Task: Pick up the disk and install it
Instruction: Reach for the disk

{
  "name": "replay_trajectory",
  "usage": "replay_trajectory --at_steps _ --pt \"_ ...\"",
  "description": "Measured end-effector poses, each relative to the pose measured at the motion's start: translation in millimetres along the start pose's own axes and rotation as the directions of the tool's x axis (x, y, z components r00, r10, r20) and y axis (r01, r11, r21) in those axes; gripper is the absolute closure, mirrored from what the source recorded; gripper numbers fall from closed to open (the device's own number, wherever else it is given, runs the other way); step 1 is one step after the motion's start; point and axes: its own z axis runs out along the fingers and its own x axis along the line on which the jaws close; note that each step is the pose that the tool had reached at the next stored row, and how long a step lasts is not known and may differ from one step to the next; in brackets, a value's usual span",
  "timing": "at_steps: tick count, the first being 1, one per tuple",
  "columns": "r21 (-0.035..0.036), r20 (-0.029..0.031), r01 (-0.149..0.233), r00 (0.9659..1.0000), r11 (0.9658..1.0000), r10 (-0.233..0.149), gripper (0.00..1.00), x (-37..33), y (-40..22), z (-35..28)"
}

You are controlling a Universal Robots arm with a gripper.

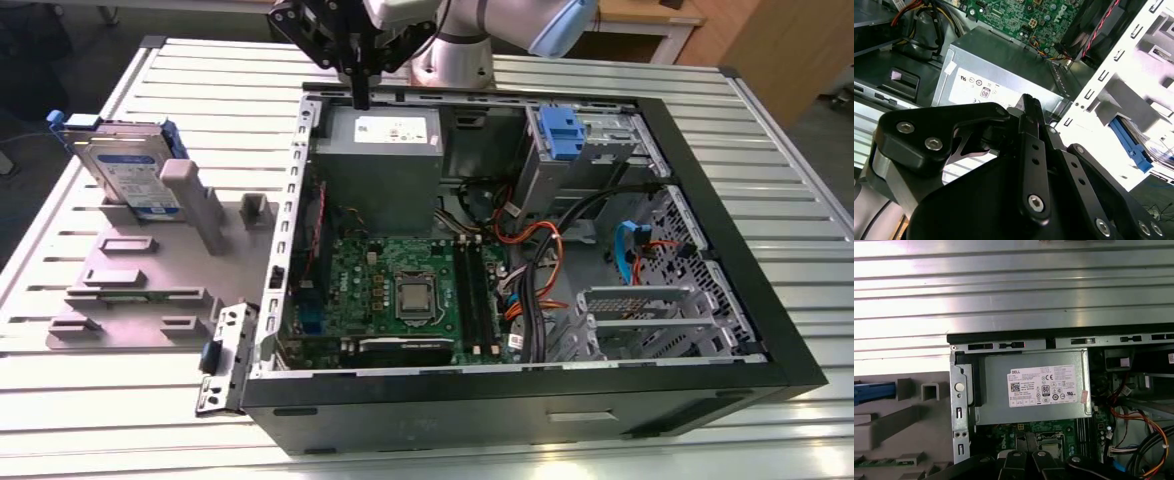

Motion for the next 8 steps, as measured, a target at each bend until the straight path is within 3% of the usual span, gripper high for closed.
replay_trajectory --at_steps 8 --pt "0.0000 0.0000 0.000 1.0000 1.0000 0.000 0.89 0.5 0.0 0.0"
